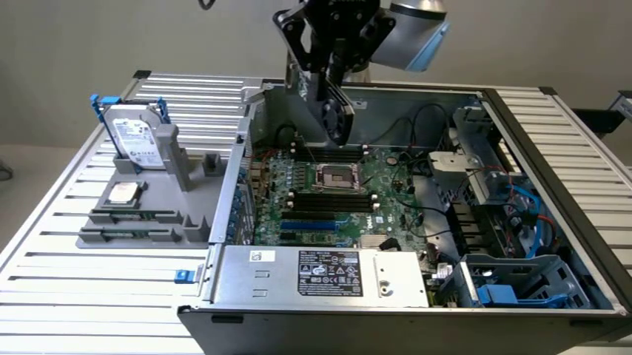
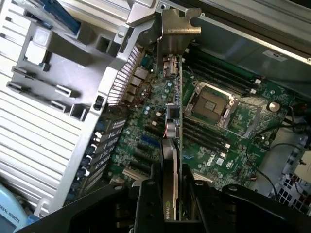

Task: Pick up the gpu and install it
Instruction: 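Pick up the gpu and move the gpu toward the slot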

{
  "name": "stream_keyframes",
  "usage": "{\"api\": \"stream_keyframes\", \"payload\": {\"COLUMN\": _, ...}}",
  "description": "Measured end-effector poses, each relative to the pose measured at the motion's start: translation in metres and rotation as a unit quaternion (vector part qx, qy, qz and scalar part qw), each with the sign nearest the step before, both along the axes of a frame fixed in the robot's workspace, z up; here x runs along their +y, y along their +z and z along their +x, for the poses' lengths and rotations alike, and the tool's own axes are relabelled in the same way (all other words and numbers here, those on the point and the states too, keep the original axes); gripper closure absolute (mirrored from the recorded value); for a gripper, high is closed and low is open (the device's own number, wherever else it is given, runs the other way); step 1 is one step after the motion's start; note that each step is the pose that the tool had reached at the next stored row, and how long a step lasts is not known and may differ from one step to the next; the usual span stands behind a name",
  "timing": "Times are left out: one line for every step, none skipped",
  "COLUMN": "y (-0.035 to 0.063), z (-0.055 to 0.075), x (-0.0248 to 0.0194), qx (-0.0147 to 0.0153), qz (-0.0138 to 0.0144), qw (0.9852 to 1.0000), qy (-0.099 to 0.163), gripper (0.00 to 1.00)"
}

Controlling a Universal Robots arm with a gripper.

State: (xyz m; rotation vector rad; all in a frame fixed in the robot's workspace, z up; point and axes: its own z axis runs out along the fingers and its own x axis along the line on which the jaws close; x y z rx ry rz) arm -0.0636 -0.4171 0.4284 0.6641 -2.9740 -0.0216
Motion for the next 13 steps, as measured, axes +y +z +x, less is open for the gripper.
{"api": "stream_keyframes", "payload": {"y": -0.0008, "z": 0.0, "x": 0.0, "qx": 0.0, "qz": 0.0, "qw": 1.0, "qy": 0.009, "gripper": 0.73}}
{"api": "stream_keyframes", "payload": {"y": -0.0015, "z": 0.0, "x": 0.0, "qx": 0.0, "qz": 0.0, "qw": 0.9998, "qy": 0.018, "gripper": 0.73}}
{"api": "stream_keyframes", "payload": {"y": -0.0023, "z": 0.0, "x": 0.0, "qx": 0.0, "qz": -0.0001, "qw": 0.9996, "qy": 0.028, "gripper": 0.73}}
{"api": "stream_keyframes", "payload": {"y": -0.0031, "z": 0.0, "x": 0.0, "qx": 0.0, "qz": 0.0, "qw": 0.9994, "qy": 0.036, "gripper": 0.73}}
{"api": "stream_keyframes", "payload": {"y": -0.0039, "z": 0.0, "x": 0.0, "qx": 0.0, "qz": 0.0, "qw": 0.999, "qy": 0.045, "gripper": 0.73}}
{"api": "stream_keyframes", "payload": {"y": -0.0047, "z": 0.0, "x": 0.0, "qx": 0.0, "qz": 0.0, "qw": 0.9985, "qy": 0.055, "gripper": 0.73}}
{"api": "stream_keyframes", "payload": {"y": -0.0055, "z": 0.0, "x": 0.0, "qx": 0.0, "qz": 0.0, "qw": 0.998, "qy": 0.064, "gripper": 0.73}}
{"api": "stream_keyframes", "payload": {"y": -0.0062, "z": 0.0, "x": 0.0, "qx": 0.0, "qz": 0.0, "qw": 0.9974, "qy": 0.073, "gripper": 0.73}}
{"api": "stream_keyframes", "payload": {"y": -0.007, "z": 0.0, "x": 0.0, "qx": 0.0, "qz": 0.0, "qw": 0.9967, "qy": 0.082, "gripper": 0.73}}
{"api": "stream_keyframes", "payload": {"y": -0.0078, "z": 0.0, "x": 0.0, "qx": 0.0, "qz": 0.0, "qw": 0.9959, "qy": 0.091, "gripper": 0.73}}
{"api": "stream_keyframes", "payload": {"y": -0.0085, "z": 0.0, "x": 0.0, "qx": 0.0, "qz": 0.0, "qw": 0.995, "qy": 0.1, "gripper": 0.73}}
{"api": "stream_keyframes", "payload": {"y": -0.0094, "z": 0.0, "x": 0.0, "qx": 0.0, "qz": 0.0, "qw": 0.994, "qy": 0.109, "gripper": 0.73}}
{"api": "stream_keyframes", "payload": {"y": -0.0102, "z": 0.0, "x": 0.0, "qx": 0.0, "qz": 0.0, "qw": 0.993, "qy": 0.118, "gripper": 0.73}}
